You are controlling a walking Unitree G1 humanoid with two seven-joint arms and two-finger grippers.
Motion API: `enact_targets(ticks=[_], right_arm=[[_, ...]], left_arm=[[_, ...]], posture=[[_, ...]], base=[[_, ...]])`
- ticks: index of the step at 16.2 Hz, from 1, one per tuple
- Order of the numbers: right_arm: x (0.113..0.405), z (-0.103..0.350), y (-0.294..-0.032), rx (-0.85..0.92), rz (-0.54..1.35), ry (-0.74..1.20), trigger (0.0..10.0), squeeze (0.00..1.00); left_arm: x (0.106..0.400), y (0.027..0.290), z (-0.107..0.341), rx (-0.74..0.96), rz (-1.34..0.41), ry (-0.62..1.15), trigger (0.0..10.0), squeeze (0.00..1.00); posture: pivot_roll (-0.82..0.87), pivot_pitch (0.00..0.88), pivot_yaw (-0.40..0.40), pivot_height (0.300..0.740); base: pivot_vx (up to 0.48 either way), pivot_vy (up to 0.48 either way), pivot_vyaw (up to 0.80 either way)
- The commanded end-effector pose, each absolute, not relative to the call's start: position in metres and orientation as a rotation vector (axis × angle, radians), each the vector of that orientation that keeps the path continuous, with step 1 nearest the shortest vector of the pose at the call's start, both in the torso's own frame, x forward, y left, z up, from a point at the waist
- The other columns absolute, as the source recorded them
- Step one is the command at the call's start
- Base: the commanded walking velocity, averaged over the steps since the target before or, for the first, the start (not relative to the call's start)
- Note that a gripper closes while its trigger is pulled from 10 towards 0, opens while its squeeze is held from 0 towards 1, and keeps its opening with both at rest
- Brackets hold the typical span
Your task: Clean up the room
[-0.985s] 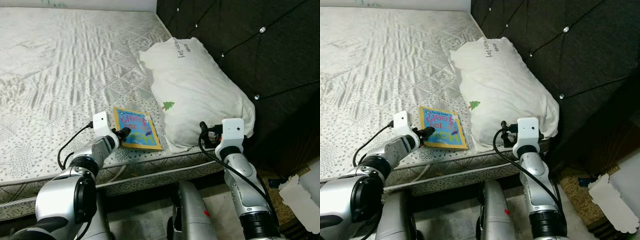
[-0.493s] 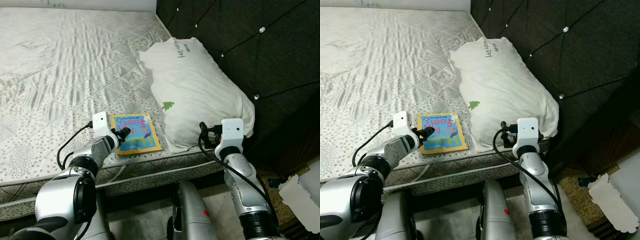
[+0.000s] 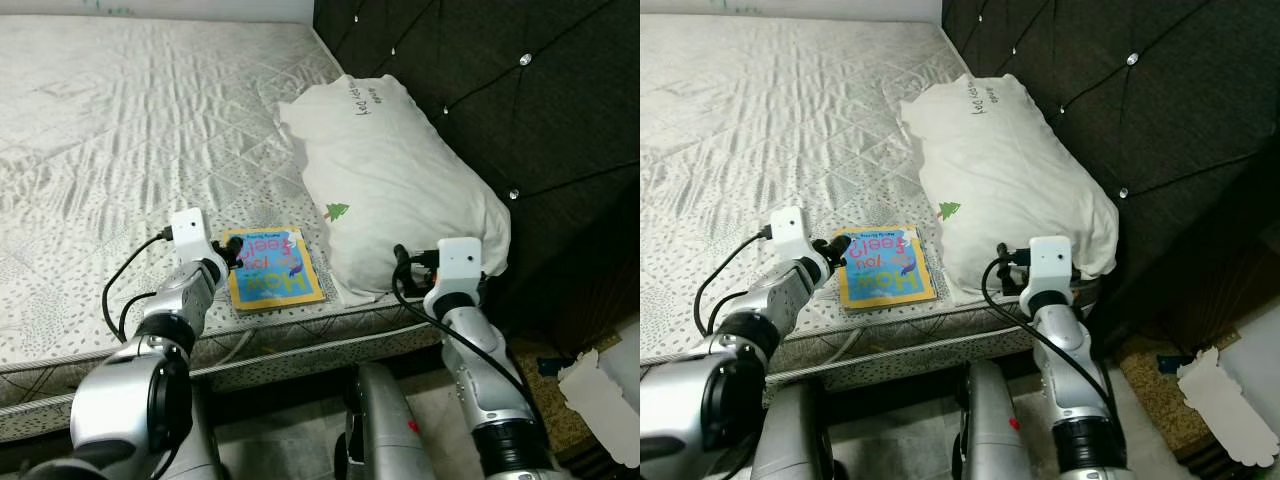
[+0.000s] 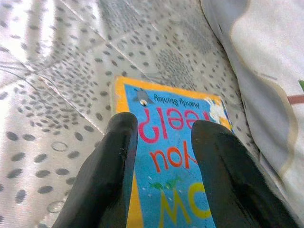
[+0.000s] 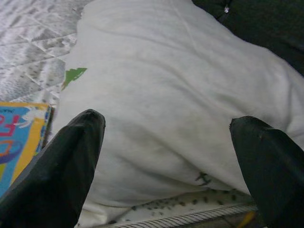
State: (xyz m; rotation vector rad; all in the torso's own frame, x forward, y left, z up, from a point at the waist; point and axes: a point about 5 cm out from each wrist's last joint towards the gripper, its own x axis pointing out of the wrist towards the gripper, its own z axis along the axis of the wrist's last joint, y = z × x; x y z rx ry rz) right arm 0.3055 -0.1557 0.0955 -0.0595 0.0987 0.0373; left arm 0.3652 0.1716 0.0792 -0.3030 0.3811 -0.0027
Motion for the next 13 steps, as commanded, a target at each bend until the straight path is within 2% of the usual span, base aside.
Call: enact_targets(ticks=[1, 2, 3, 4, 5, 7, 8, 9, 10, 13], right_arm=[[0.309, 0.097, -0.154, -0.046, 0.047, 0.091, 10.0, 0.00], [0.311, 0.097, -0.150, -0.035, 0.052, 0.089, 10.0, 0.00], [0.313, 0.097, -0.147, -0.024, 0.054, 0.085, 10.0, 0.00], [0.316, 0.097, -0.144, -0.005, 0.057, 0.076, 10.0, 0.07], [0.318, 0.098, -0.142, 0.008, 0.058, 0.069, 10.0, 0.21], [0.327, 0.100, -0.135, 0.031, 0.058, 0.052, 10.0, 0.22], [0.331, 0.104, -0.131, 0.047, 0.065, 0.031, 10.0, 0.17], [0.333, 0.105, -0.130, 0.055, 0.068, 0.025, 10.0, 0.06], [0.336, 0.109, -0.128, 0.073, 0.079, 0.005, 10.0, 0.00], [0.346, 0.120, -0.123, 0.090, 0.121, -0.044, 10.0, 0.00]], left_arm=[[0.363, 0.171, 0.079, -0.285, 0.016, 0.357, 0.0, 0.00], [0.361, 0.175, 0.080, -0.252, 0.048, 0.326, 0.0, 0.00], [0.360, 0.175, 0.083, -0.219, 0.050, 0.284, 10.0, 0.00], [0.356, 0.173, 0.087, -0.196, 0.035, 0.230, 10.0, 1.00], [0.352, 0.170, 0.091, -0.160, 0.022, 0.199, 10.0, 1.00], [0.342, 0.167, 0.099, -0.084, 0.013, 0.130, 10.0, 1.00], [0.333, 0.167, 0.103, -0.076, 0.026, 0.088, 10.0, 1.00], [0.328, 0.168, 0.105, -0.070, 0.029, 0.073, 10.0, 1.00], [0.317, 0.168, 0.110, -0.033, 0.026, 0.031, 10.0, 1.00], [0.309, 0.176, 0.107, 0.032, 0.076, 0.067, 10.0, 1.00]], posture=[[-0.05, 0.011, -0.077, 0.541], [-0.03, 0.002, -0.067, 0.541], [-0.02, 0.000, -0.058, 0.541], [-0.01, 0.000, -0.051, 0.541], [0.01, 0.000, -0.044, 0.541], [0.03, 0.000, -0.021, 0.541], [0.04, 0.000, -0.004, 0.541], [0.05, 0.000, -0.003, 0.541], [0.05, 0.000, -0.002, 0.541], [0.07, 0.000, -0.005, 0.541]], base=[[0.000, 0.000, 0.00], [0.000, 0.000, 0.00], [0.000, 0.000, 0.00], [0.000, 0.000, 0.00], [0.000, 0.000, 0.00], [0.000, 0.000, 0.00], [0.000, 0.000, 0.00], [0.000, 0.000, 0.00], [0.000, 0.000, 0.00], [0.000, 0.000, 0.00]])
